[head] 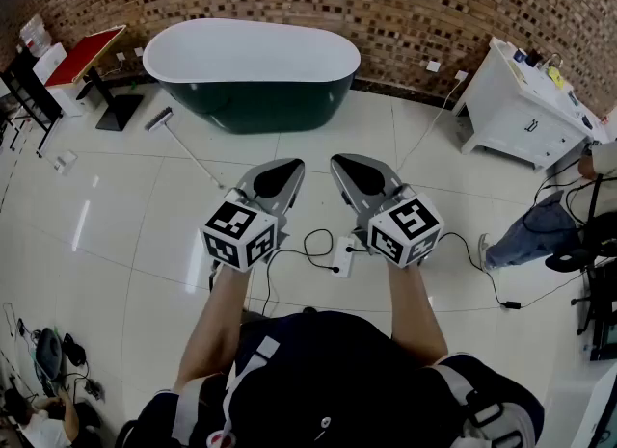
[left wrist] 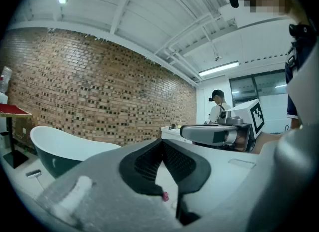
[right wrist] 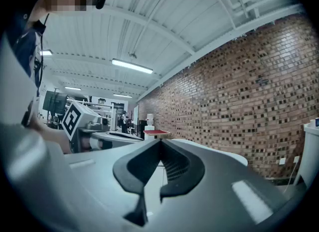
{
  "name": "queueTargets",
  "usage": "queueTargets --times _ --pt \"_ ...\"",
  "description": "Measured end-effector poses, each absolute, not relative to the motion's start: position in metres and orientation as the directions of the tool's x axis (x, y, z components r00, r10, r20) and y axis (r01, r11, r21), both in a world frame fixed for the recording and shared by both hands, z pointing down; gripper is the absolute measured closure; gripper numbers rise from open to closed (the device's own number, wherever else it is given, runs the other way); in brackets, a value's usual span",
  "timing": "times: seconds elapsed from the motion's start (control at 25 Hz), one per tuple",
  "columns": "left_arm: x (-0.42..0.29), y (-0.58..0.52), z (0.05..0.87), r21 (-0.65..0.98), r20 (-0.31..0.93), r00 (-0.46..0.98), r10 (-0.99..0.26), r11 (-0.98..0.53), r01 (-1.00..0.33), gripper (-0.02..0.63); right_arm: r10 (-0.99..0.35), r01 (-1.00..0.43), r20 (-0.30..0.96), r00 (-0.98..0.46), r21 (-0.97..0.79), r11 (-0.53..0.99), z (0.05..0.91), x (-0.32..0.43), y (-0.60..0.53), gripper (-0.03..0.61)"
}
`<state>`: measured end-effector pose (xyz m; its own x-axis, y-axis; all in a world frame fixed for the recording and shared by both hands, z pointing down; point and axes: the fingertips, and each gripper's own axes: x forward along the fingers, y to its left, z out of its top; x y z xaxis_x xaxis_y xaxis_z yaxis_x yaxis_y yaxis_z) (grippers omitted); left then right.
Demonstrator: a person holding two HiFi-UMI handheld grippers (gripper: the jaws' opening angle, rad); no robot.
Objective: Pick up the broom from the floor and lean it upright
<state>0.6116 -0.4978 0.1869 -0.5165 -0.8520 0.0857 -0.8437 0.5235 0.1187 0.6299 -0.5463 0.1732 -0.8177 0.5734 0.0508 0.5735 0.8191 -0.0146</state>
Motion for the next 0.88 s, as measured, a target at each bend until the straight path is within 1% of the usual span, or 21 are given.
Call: queueTargets --times 0.28,0.6,0.88 --pt "0.576 -0.419 0.191 0.116 0.096 -0.613 -0.784 0.62 -0.776 0.612 0.664 0.664 0.057 -0.745 -0.025 0.747 0.18 0.589 -0.473 0.578" --pt "0.544 -0.274 0.187 0.117 0.089 -0.777 -0.623 0.782 -0.613 0.614 0.812 0.812 0.067 -0.58 -0.03 0.583 0.182 0.543 -0.336 0.578" --pt "0.526 -0.137 0.188 0.12 0.097 -0.863 -0.495 0.867 -0.484 0.612 0.883 0.885 0.099 -0.459 -0.041 0.464 0.187 0.519 -0.208 0.577"
